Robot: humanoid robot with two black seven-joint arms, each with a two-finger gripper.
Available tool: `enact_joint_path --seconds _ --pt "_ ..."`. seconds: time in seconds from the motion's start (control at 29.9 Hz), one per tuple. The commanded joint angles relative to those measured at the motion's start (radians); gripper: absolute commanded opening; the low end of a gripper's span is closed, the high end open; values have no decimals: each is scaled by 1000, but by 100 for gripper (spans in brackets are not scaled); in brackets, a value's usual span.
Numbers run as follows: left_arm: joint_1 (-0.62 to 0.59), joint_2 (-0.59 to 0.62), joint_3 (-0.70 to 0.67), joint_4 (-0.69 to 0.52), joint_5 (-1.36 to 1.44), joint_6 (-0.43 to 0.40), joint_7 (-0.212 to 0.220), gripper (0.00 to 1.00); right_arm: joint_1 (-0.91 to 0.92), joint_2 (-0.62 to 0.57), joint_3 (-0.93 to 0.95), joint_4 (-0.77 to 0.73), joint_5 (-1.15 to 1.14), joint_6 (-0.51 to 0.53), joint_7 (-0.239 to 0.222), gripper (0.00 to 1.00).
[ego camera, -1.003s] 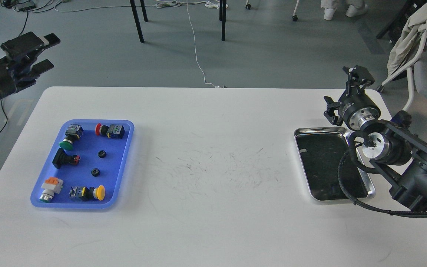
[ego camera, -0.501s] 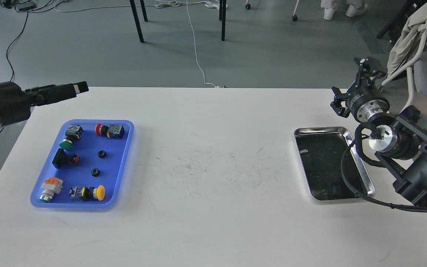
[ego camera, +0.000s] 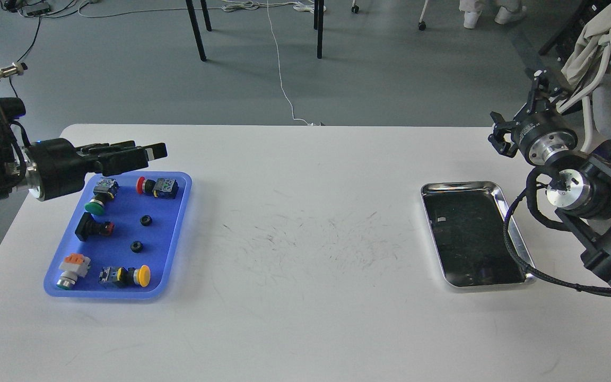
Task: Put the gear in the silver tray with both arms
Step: 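Reach the left gripper over the blue tray toward a black gear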
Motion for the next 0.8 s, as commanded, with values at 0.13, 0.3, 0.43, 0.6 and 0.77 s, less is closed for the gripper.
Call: enact_joint_path --seconds 0.13,0.3,0.43,0.6,0.77 --pt "4 -16 14 7 125 -2 -6 91 1 -1 -3 0 -2 0 3 99" --pt "10 -37 17 12 468 48 -12 91 10 -3 -6 0 -5 2 5 99" --pt "16 -47 17 16 558 85 -25 91 20 -3 -12 0 -5 0 5 99" --pt "25 -112 16 91 627 113 -39 91 20 -15 -14 6 -8 0 5 99" --pt "31 -168 23 157 654 151 -41 91 20 -31 -34 8 -8 0 5 99"
